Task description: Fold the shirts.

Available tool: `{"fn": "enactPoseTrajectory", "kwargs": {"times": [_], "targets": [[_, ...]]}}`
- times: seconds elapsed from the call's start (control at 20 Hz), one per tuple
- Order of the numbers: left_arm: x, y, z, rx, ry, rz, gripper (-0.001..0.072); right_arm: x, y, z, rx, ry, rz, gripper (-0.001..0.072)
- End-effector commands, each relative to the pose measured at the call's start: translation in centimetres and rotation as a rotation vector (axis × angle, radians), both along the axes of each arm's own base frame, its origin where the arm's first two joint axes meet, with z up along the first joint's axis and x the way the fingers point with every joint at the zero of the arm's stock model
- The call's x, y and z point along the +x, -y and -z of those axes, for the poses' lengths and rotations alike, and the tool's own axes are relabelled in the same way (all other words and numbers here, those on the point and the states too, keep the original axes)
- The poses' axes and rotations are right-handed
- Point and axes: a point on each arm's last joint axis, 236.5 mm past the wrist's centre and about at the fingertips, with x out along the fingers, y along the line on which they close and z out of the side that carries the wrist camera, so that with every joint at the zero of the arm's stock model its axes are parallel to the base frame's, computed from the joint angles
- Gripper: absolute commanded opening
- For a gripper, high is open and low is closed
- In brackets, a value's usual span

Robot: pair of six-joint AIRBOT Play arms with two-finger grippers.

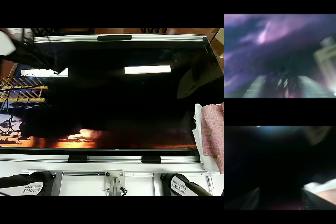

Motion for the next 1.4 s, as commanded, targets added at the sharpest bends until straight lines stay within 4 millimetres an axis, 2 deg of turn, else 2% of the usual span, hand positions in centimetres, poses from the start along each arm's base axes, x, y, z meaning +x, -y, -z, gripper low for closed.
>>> {"fn": "enactPoseTrajectory", "kwargs": {"times": [0.0, 0.1, 0.15, 0.2, 0.3, 0.45, 0.6, 0.75, 1.0, 1.2, 1.35], "targets": [[-1.7, -2.3, 5.8, 0.189, -0.216, -0.080, 0.0697, 0.2, -11.7, 9.8, 0.027, -0.400, -0.221, 0.0658], [-3.1, -3.1, 8.3, 0.214, -0.341, -0.099, 0.0697, -1.6, -15.7, 15.1, 0.125, -0.652, -0.299, 0.0658], [-3.7, -3.2, 9.3, 0.201, -0.379, -0.104, 0.0697, -2.3, -17.0, 16.8, 0.155, -0.726, -0.323, 0.0657], [-4.4, -3.3, 10.3, 0.189, -0.412, -0.105, 0.0698, -2.4, -18.0, 18.3, 0.160, -0.747, -0.328, 0.0657], [-5.9, -3.7, 12.1, 0.168, -0.457, -0.105, 0.0698, -2.0, -19.2, 19.6, 0.126, -0.692, -0.339, 0.0656], [-7.3, -3.6, 13.1, 0.119, -0.424, -0.115, 0.0698, -2.6, -20.0, 19.7, 0.080, -0.626, -0.351, 0.0656], [-6.3, -3.0, 12.2, 0.055, -0.319, -0.142, 0.0698, -0.3, -19.0, 19.2, 0.035, -0.517, -0.304, 0.0656], [-5.9, -2.9, 12.3, 0.053, -0.311, -0.141, 0.0697, 0.8, -18.9, 19.0, 0.026, -0.468, -0.300, 0.0656], [-5.9, -2.9, 12.4, 0.054, -0.314, -0.140, 0.0697, 0.9, -18.9, 19.0, 0.026, -0.465, -0.300, 0.0656], [-7.1, -3.2, 12.7, 0.071, -0.364, -0.142, 0.0698, 0.9, -18.9, 19.0, 0.026, -0.465, -0.300, 0.0656], [-7.1, -3.2, 12.7, 0.071, -0.363, -0.143, 0.0698, 0.9, -18.9, 19.0, 0.026, -0.465, -0.300, 0.0656]]}}
